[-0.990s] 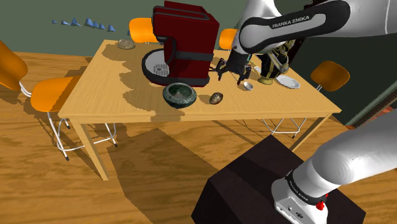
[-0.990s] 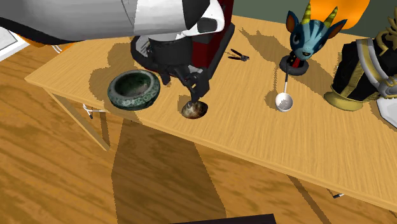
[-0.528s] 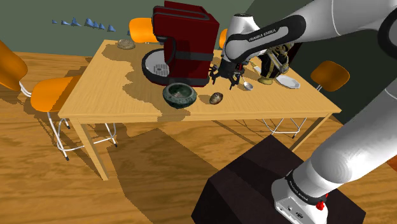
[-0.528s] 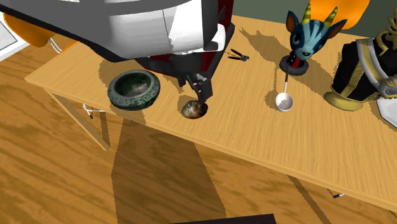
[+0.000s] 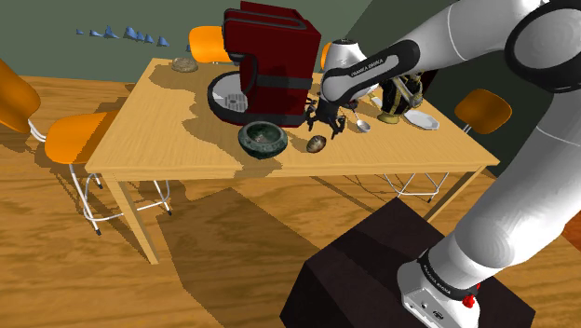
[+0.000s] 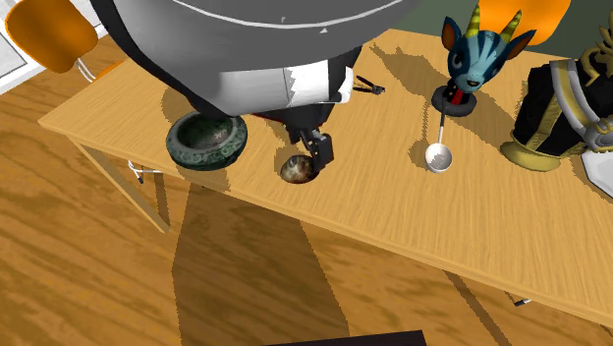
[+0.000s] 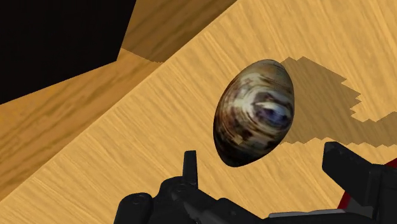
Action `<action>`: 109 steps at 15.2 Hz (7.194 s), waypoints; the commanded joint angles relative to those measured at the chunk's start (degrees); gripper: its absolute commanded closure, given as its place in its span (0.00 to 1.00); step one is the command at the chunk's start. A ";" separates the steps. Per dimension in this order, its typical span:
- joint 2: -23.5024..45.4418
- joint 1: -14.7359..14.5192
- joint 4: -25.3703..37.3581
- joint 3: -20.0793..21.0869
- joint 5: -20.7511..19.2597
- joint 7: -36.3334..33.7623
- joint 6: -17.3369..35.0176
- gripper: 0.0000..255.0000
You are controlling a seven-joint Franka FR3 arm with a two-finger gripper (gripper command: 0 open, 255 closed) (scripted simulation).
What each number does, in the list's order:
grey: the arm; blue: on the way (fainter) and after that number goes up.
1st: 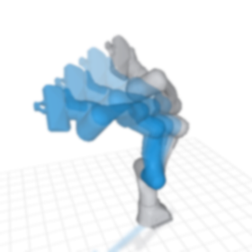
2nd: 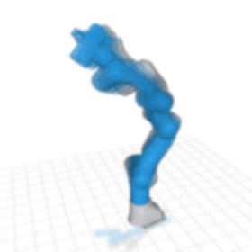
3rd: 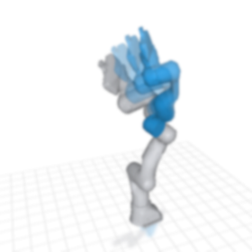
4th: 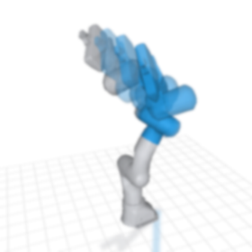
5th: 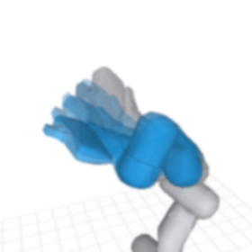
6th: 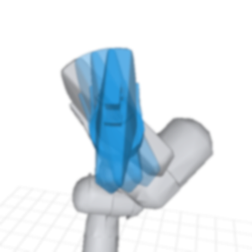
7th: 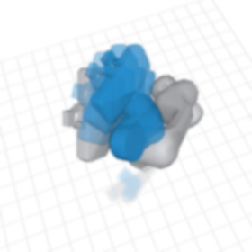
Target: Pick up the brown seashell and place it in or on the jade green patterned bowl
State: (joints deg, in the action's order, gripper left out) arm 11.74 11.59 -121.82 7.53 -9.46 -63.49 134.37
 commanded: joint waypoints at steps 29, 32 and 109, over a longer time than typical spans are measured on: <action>-2.48 0.21 1.21 0.17 0.91 0.97 -3.58 1.00; -3.74 0.25 2.07 0.27 1.37 1.41 -5.66 1.00; 10.86 -13.84 35.67 8.26 -2.41 -18.19 -27.41 0.00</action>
State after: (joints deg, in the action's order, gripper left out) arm 22.60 -2.22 -86.22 15.78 -11.87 -81.67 107.06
